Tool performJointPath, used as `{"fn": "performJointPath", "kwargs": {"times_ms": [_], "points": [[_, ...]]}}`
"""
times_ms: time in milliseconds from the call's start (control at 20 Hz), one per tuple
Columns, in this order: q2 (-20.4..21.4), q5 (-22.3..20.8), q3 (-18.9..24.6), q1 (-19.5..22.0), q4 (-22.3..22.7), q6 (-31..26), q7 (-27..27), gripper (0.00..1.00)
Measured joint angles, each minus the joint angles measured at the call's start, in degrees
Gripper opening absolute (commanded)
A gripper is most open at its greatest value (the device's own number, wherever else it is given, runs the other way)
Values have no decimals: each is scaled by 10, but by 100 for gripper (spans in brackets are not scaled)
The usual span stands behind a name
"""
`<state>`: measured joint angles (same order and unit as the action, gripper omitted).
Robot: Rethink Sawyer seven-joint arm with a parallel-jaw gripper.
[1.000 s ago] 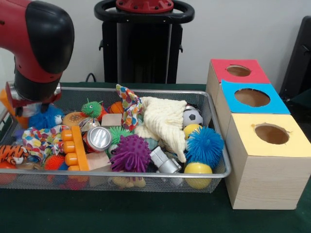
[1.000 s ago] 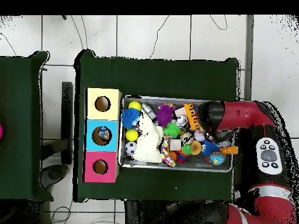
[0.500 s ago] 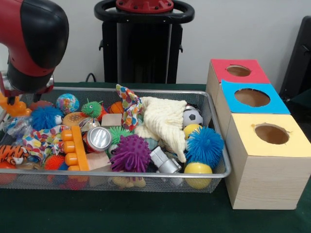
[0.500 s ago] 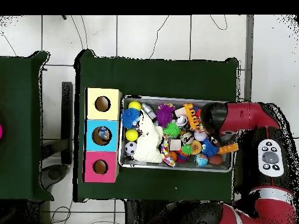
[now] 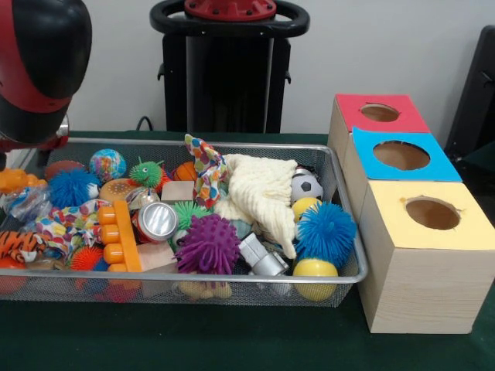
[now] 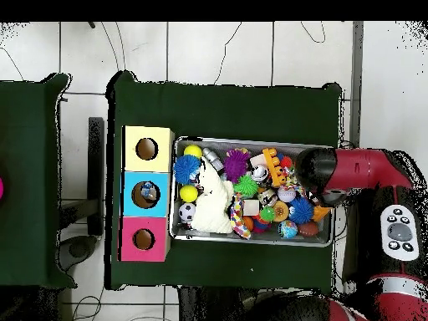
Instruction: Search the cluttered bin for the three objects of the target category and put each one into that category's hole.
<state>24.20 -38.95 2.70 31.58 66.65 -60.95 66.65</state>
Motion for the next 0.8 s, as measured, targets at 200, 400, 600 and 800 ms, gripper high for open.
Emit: {"fn": "performJointPath", "kwargs": {"times_ms": [200, 400, 600, 800], "points": [[7, 26, 20, 30, 13, 79, 0, 100], [11, 49, 38, 55, 28, 128, 0, 100], [10, 71, 55, 77, 40, 149, 0, 100], [10, 81, 63, 83, 47, 149, 0, 100]]}}
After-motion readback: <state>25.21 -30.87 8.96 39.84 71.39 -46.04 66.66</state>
